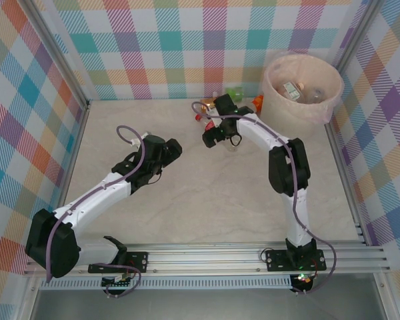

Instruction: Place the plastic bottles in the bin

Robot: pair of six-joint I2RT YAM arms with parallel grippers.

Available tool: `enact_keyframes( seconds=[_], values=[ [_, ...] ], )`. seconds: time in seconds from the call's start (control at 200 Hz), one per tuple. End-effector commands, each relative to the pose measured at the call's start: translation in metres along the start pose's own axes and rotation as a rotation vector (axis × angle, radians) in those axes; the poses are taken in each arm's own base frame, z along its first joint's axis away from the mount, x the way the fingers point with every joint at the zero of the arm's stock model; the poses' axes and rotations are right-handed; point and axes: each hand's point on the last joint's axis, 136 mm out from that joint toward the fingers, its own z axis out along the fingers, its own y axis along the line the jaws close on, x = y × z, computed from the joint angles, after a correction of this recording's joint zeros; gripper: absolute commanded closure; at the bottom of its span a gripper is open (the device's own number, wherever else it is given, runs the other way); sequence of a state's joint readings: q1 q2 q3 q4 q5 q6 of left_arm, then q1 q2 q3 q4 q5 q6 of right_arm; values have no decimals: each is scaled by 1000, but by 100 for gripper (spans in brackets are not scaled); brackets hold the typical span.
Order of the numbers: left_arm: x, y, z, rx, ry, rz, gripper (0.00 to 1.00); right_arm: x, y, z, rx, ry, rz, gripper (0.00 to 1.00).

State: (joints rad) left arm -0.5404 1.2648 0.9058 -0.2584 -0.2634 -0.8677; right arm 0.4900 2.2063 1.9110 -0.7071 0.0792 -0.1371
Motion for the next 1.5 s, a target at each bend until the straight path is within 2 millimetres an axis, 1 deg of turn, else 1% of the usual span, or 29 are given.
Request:
enact_keyframes(
  seconds=[0.0,0.075,0.19,0.305,0.335,0.355,0.415,0.505,0.57,0.615,0.65,0.695,0.755,0.76,0.82,0.825,0.835,0.845,0.895,1.005,1.04,1.055,1.06,1.065,1.165,1.225,1.33,1.39,1.495],
  values=[
    [-11,3,-6,-9,-37,-17,0,-4,-16,4,71,27,28,6],
    [-11,3,-4,-12,-34,-15,0,-3,-15,18,62,48,31,7],
    [-10,2,-3,-11,-30,-14,0,-4,-10,38,31,72,35,12],
    [-10,2,-4,-10,-30,-13,0,-8,-4,51,-1,88,34,15],
    [-10,2,-4,-12,-30,-12,0,-9,-3,53,-6,90,32,16],
    [-6,9,-4,-37,-16,-4,0,-10,-1,54,-11,92,30,17],
    [-6,9,-4,-41,-16,-3,0,-12,5,55,-30,93,60,19],
    [-6,10,-3,-44,-16,-1,0,-9,13,60,-46,109,64,24],
    [-6,9,-2,-44,-15,-2,0,-5,15,63,-37,124,64,30],
    [-6,9,-2,-43,-12,1,0,-5,13,62,-14,123,67,37],
    [-6,9,-2,-44,-11,1,0,-6,13,59,-10,118,69,40],
    [-5,9,-2,-45,-9,2,0,-12,14,49,-19,88,74,44],
    [-5,9,-2,-46,-9,3,0,-21,19,35,-44,41,70,46],
    [-5,10,-2,-47,-8,3,0,-23,19,31,-47,30,69,46],
    [-6,10,-2,-49,-11,4,0,-32,21,11,-58,-30,62,48],
    [-6,10,-2,-49,-12,3,0,-34,21,6,-59,-38,61,48],
    [-6,10,-2,-49,-14,3,0,-34,21,5,-61,-44,59,49],
    [-6,10,-2,-48,-14,3,0,-36,22,-2,-64,-56,55,49],
    [-7,10,-3,-50,-17,3,0,-43,24,-23,-74,-107,37,49],
    [-7,11,-3,-51,-19,4,0,-44,22,-65,-58,-173,14,51],
    [-7,11,-3,-52,-18,6,0,-45,21,-78,-45,-194,-27,52],
    [-7,11,-3,-52,-18,6,0,-43,21,-79,-43,-192,-31,52],
    [-7,11,-3,-52,-18,6,0,-44,21,-84,-42,-201,-32,52],
    [-7,11,-3,-52,-18,6,0,-43,21,-83,-42,-199,-34,52],
    [-6,11,-2,-51,-18,5,0,-43,20,-119,-36,-258,-52,53],
    [-6,10,-1,-46,-15,5,0,-46,20,-146,-44,-315,-49,53],
    [-5,9,0,-43,-11,1,0,-54,14,-188,-73,-410,-17,53],
    [-4,9,0,-40,-6,0,0,-57,8,-207,-89,-453,4,53],
    [-4,8,0,-36,-3,-3,0,-63,-11,-238,-83,-518,35,53]
  ],
)
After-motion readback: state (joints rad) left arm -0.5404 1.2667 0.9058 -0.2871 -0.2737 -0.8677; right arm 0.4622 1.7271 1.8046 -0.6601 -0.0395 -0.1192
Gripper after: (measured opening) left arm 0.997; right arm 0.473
